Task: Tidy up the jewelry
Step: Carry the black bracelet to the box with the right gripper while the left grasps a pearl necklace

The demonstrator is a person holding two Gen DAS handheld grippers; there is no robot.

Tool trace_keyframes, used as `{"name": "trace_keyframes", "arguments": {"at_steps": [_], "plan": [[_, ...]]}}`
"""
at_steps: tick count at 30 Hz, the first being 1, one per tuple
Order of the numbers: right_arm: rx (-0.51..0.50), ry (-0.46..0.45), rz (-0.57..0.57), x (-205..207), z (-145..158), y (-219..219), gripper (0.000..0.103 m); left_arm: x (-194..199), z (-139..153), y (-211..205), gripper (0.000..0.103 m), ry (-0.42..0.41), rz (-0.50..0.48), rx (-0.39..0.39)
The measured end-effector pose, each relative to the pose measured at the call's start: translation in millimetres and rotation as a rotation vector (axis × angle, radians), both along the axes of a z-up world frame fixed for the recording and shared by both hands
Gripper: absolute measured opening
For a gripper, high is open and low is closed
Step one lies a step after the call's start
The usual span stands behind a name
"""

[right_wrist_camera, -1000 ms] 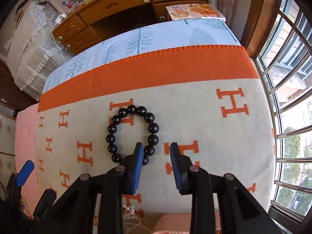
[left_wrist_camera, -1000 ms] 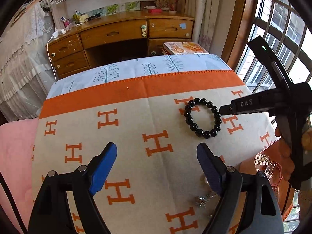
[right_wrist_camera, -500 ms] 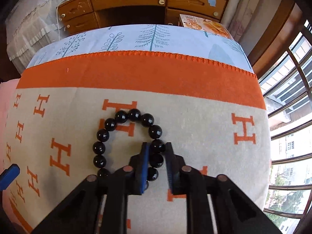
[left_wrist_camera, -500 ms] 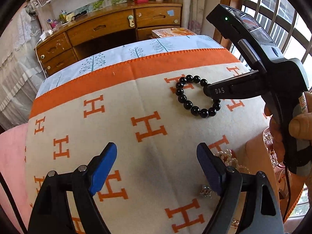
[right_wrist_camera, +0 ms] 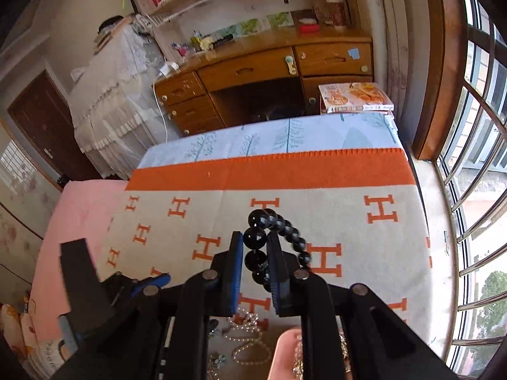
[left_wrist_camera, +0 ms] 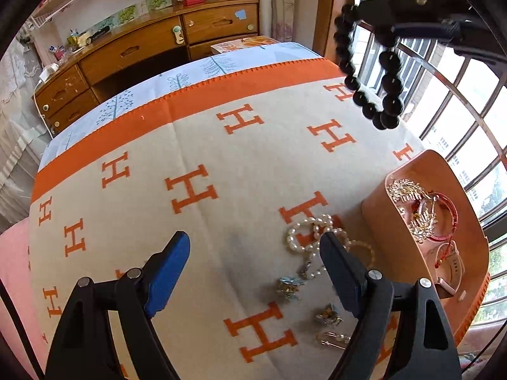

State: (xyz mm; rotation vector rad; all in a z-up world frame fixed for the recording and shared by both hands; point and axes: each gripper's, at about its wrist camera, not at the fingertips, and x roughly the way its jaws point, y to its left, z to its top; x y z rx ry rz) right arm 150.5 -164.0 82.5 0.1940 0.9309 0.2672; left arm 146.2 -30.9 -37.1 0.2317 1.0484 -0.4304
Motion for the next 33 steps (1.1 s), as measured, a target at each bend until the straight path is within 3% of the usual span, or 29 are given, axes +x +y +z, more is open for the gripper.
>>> {"name": "trace_keyframes", "arguments": {"at_steps": [5, 10, 14, 20, 22, 24, 29, 33], "plan": [[0.068, -0.089, -0.013, -42, 34, -25, 0.014, -14, -6, -26, 0.082, -0.006, -0.143, 0.034], [0.101, -0.106, -0.019, -76, 43, -47, 0.015, -18, -15, -50, 0.082, -0.031, -0.244, 0.108], [0.084, -0.101, -0.027, -99, 38, -58, 0.015, -13, -25, -60, 0.064, 0.023, -0.286, 0.119], [0.102, -0.065, -0.046, -120, 21, -75, 0.015, -3, -33, -63, 0.054, 0.091, -0.305, 0.097], [0.109, -0.046, -0.053, -123, 13, -80, 0.015, 0, -32, -63, 0.041, 0.133, -0.311, 0.073], [0.124, -0.028, -0.062, -125, 5, -84, 0.015, 1, -31, -63, 0.013, 0.156, -0.317, 0.084], [0.153, -0.008, -0.085, -127, -8, -92, 0.015, 1, -28, -56, 0.007, 0.184, -0.257, 0.051], [0.168, -0.016, -0.095, -129, -9, -97, 0.015, -5, -5, -41, 0.006, 0.167, -0.188, -0.028]]}}
